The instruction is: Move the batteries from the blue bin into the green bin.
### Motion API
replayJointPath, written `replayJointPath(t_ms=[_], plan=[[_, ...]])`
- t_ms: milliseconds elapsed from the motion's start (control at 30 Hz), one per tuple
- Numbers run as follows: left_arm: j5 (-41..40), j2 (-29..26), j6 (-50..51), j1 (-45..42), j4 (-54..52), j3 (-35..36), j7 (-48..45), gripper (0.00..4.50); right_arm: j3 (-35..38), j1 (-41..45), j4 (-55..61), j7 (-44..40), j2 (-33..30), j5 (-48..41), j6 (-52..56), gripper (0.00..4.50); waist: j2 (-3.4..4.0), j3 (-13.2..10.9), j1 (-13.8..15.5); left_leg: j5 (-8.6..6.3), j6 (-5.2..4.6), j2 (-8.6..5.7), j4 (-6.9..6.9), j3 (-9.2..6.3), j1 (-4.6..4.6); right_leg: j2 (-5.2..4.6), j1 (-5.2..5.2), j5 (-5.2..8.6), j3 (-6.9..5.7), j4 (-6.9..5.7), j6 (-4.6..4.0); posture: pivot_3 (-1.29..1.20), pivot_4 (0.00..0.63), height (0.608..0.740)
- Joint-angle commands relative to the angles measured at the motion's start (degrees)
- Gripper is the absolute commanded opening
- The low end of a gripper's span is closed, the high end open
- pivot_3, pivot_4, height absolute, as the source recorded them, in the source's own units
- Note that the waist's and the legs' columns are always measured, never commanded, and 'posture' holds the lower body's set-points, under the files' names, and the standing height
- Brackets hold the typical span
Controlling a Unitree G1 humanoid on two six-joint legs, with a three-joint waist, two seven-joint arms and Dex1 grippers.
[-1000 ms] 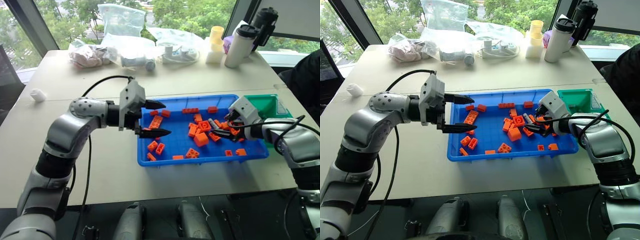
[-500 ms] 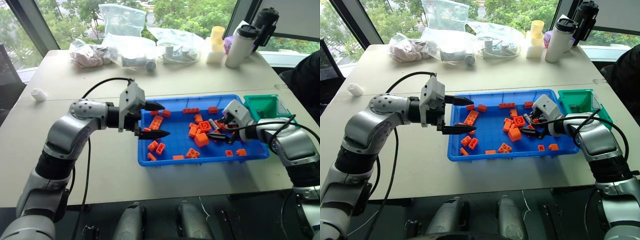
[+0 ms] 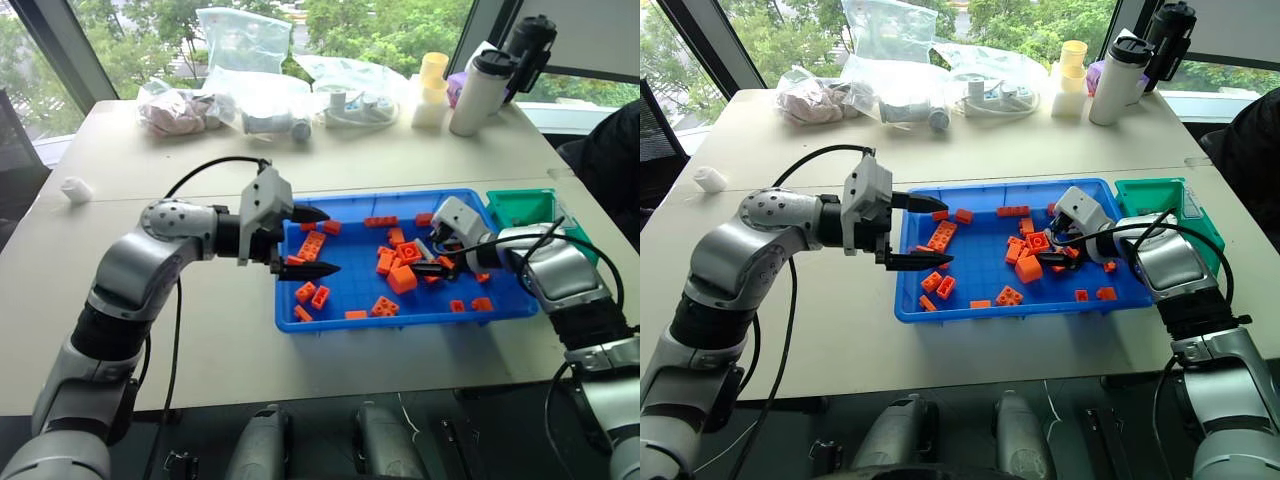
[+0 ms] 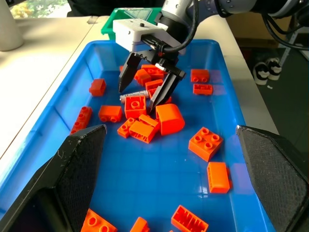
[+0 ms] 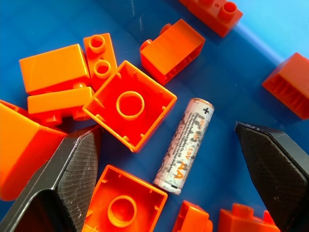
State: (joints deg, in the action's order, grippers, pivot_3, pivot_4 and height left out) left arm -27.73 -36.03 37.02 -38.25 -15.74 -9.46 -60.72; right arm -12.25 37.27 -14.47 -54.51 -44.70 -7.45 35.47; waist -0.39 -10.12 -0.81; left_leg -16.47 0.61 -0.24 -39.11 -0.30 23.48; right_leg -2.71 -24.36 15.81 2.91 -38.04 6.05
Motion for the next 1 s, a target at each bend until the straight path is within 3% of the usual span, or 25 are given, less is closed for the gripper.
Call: replayJointPath(t_ms=[33,233,600,767,1000], plan=[[0.1,-0.4,-0.5,0.2,-1.7,0.8,0.6,4.5,-1.6,0.1,-1.5,-0.8,-0.8,3.3,-2.7,3.58,0.0,0.0,0.0,0.0,0.0,0.0,0.0,-0.01,0.0,0.0,0.0,0.0,0.0,0.0,0.0,0.0,0.15,0.74],[0.1,-0.4,-0.6,0.4,-1.9,0.8,1.0,4.5,-1.5,-0.8,-1.2,-2.2,-1.9,5.0,-5.0,0.49,-0.02,0.0,0.1,0.0,0.0,-0.01,-0.02,-0.01,0.0,-0.02,0.03,0.0,-0.01,0.0,0.0,0.0,0.15,0.74],[0.2,-0.9,-0.7,0.2,-1.4,1.0,0.7,4.5,5.1,0.8,-0.1,2.2,-1.1,3.0,-1.5,0.49,-0.01,0.0,0.1,0.0,0.0,-0.01,-0.01,-0.01,-0.02,-0.02,0.03,0.0,-0.01,-0.01,0.0,0.0,0.15,0.74],[-1.2,0.8,-0.8,-1.2,0.0,2.6,1.6,4.5,19.5,3.1,5.1,8.0,-1.8,-4.4,6.7,0.49,0.0,0.0,0.2,0.0,0.0,-0.02,-0.01,0.0,-0.01,-0.05,0.02,0.0,0.0,-0.01,0.0,0.0,0.15,0.74],[-0.4,4.8,-2.9,-4.2,3.9,0.1,-0.1,4.5,31.0,-3.0,12.1,15.5,-7.4,-4.8,13.6,0.49,-0.01,0.0,0.4,0.0,0.0,-0.03,0.0,-0.01,0.02,-0.07,0.03,0.0,-0.01,0.02,0.0,0.0,0.15,0.74]])
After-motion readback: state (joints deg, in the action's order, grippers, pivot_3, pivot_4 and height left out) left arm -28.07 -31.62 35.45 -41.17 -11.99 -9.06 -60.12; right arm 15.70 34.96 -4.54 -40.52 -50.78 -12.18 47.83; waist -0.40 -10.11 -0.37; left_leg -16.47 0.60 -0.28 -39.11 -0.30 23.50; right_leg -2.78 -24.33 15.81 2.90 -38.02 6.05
